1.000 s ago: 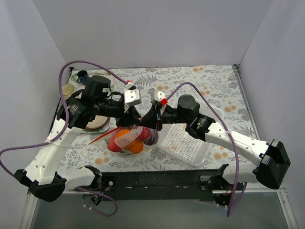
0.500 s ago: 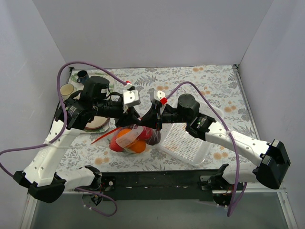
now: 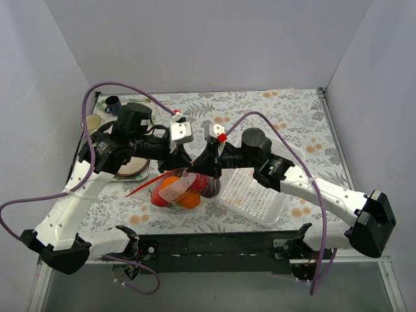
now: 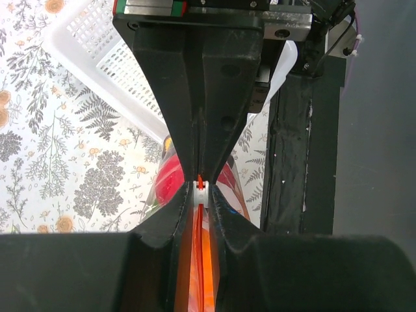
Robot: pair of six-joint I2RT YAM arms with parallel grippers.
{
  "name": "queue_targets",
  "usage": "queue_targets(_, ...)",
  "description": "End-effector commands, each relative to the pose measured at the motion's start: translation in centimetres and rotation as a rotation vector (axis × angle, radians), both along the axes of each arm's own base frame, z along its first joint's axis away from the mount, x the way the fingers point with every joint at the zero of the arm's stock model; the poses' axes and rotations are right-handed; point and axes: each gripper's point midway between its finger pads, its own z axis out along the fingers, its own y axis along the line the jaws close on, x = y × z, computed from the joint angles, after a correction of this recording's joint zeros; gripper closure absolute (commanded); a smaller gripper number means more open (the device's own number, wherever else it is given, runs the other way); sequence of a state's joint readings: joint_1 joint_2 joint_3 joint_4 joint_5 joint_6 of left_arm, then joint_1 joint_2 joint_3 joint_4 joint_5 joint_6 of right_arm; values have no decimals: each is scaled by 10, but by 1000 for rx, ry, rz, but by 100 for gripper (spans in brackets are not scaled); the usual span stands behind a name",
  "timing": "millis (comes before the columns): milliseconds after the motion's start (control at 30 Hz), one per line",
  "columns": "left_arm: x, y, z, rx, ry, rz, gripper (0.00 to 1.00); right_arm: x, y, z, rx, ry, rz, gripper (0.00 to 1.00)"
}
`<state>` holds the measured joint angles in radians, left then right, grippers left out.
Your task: Open the zip-top bag and remove the fake food
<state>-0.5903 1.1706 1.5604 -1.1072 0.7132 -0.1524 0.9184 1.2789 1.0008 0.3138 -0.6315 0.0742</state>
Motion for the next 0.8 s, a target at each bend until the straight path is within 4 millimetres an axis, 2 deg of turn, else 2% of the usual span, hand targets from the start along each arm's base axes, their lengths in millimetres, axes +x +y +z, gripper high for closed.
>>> queue_targets(0,-13,1,-11,19,66,-32,100,8,-2,57,129,-116,-47,99)
queue_targets(233,-13,7,-15,42,79,5,100,16,-11,63,140,-145,-107,99)
queue_targets(567,-16,32,-19,72,4,126,100,53,-26,94,226,-174,-239,99)
queue_targets(767,-9,46,-22,99,-64,197,100,73,-34,98,271,-132,-304,99)
